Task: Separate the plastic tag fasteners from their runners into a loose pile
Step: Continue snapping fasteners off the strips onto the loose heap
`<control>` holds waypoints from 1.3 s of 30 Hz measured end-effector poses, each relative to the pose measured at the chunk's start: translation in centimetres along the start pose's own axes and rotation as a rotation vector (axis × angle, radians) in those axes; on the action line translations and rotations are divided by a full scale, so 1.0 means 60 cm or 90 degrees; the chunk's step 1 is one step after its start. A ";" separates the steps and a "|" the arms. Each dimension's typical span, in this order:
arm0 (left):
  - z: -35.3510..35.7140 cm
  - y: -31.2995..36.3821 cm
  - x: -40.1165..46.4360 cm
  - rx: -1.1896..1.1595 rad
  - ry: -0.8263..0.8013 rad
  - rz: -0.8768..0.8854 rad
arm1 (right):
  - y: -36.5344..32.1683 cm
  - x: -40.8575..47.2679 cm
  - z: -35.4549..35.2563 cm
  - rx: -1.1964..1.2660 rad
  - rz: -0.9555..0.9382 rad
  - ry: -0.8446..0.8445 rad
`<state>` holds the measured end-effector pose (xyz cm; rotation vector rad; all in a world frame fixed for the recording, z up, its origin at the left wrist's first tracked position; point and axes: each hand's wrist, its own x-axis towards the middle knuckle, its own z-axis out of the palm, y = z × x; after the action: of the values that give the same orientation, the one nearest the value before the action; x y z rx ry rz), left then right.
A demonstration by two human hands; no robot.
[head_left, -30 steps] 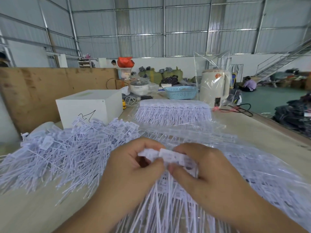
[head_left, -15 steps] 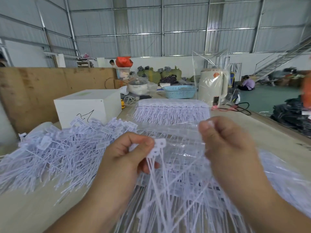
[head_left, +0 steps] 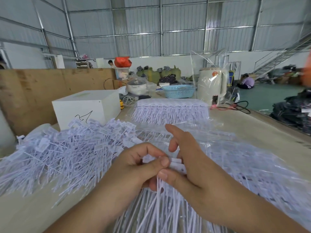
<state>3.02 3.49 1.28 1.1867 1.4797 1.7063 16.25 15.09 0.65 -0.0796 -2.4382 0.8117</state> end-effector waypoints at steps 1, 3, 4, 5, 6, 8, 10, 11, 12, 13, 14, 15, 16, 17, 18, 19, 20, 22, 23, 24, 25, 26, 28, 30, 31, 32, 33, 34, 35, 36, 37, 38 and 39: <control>-0.001 0.002 -0.001 -0.003 -0.012 -0.009 | 0.000 0.000 0.000 -0.001 -0.001 -0.009; -0.003 0.001 -0.002 0.036 -0.014 0.006 | 0.000 0.000 0.002 0.018 0.005 -0.022; -0.005 0.000 -0.001 0.062 0.002 0.029 | 0.000 0.001 0.000 0.022 0.011 -0.022; -0.006 -0.001 0.000 0.076 0.029 0.053 | 0.002 0.003 -0.005 0.026 0.019 -0.023; -0.008 -0.001 0.001 0.075 0.064 0.069 | 0.003 0.004 -0.013 0.028 0.028 -0.031; -0.014 -0.002 0.004 0.066 0.118 0.075 | 0.007 0.004 -0.030 0.053 0.051 -0.046; -0.017 -0.002 0.004 0.078 0.111 0.048 | 0.006 0.003 -0.037 0.091 0.090 -0.056; -0.016 -0.004 0.003 0.082 0.099 0.039 | 0.004 0.002 -0.036 0.110 0.097 -0.056; -0.014 -0.004 0.001 0.083 0.098 0.040 | 0.002 0.002 -0.033 0.123 0.095 -0.054; -0.012 -0.005 0.000 0.083 0.114 0.054 | 0.000 0.004 -0.027 0.133 0.091 -0.039; -0.009 -0.004 0.000 0.082 0.142 0.075 | -0.003 0.005 -0.022 0.134 0.087 -0.015; -0.006 -0.003 0.001 0.078 0.171 0.098 | -0.005 0.006 -0.016 0.123 0.080 0.018; -0.002 -0.001 0.001 0.068 0.198 0.117 | -0.008 0.007 -0.011 0.107 0.071 0.057; 0.003 0.002 0.002 0.047 0.221 0.127 | -0.013 0.008 -0.005 0.096 0.063 0.102; 0.010 0.004 0.002 0.011 0.236 0.124 | -0.018 0.010 0.000 0.097 0.058 0.147; 0.016 0.007 0.002 -0.039 0.240 0.111 | -0.024 0.011 0.006 0.107 0.056 0.191; 0.022 0.010 0.001 -0.098 0.237 0.094 | -0.028 0.013 0.010 0.122 0.054 0.227; 0.032 0.016 -0.001 -0.189 0.227 0.066 | -0.035 0.014 0.017 0.151 0.052 0.265; 0.036 0.018 -0.002 -0.218 0.224 0.055 | -0.036 0.013 0.019 0.158 0.047 0.270; 0.040 0.019 -0.004 -0.239 0.222 0.044 | -0.039 0.013 0.020 0.159 0.042 0.276; 0.043 0.021 -0.003 -0.253 0.220 0.034 | -0.042 0.014 0.022 0.152 0.038 0.285; 0.043 0.021 -0.002 -0.263 0.219 0.021 | -0.047 0.014 0.023 0.149 0.033 0.296; 0.027 0.022 0.005 -0.287 0.233 -0.037 | -0.051 0.013 0.019 0.178 0.036 0.335; -0.002 0.028 0.010 -0.317 0.272 -0.102 | -0.046 0.010 0.001 0.234 0.058 0.392; -0.017 0.031 0.010 -0.312 0.295 -0.095 | -0.040 0.007 -0.011 0.245 0.056 0.406; -0.028 0.033 0.010 -0.280 0.309 -0.063 | -0.034 0.005 -0.019 0.246 0.055 0.395; -0.033 0.033 0.009 -0.225 0.309 -0.023 | -0.028 0.002 -0.025 0.248 0.053 0.354; -0.031 0.032 0.005 -0.158 0.293 0.010 | -0.023 0.002 -0.025 0.250 0.047 0.296; -0.022 0.030 0.001 -0.084 0.258 0.030 | -0.018 0.002 -0.021 0.241 0.033 0.226; -0.012 0.027 -0.003 -0.007 0.212 0.041 | -0.012 0.001 -0.014 0.220 0.024 0.162; -0.004 0.024 -0.007 0.067 0.162 0.050 | -0.006 0.002 -0.007 0.180 0.015 0.113; 0.003 0.021 -0.009 0.119 0.121 0.056 | -0.002 0.002 0.000 0.140 0.013 0.077; 0.006 0.019 -0.011 0.141 0.098 0.059 | 0.000 0.003 0.004 0.113 0.020 0.063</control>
<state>3.76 2.87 2.21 1.2786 1.7698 1.7644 15.96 15.01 0.55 -0.0880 -2.2681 1.0109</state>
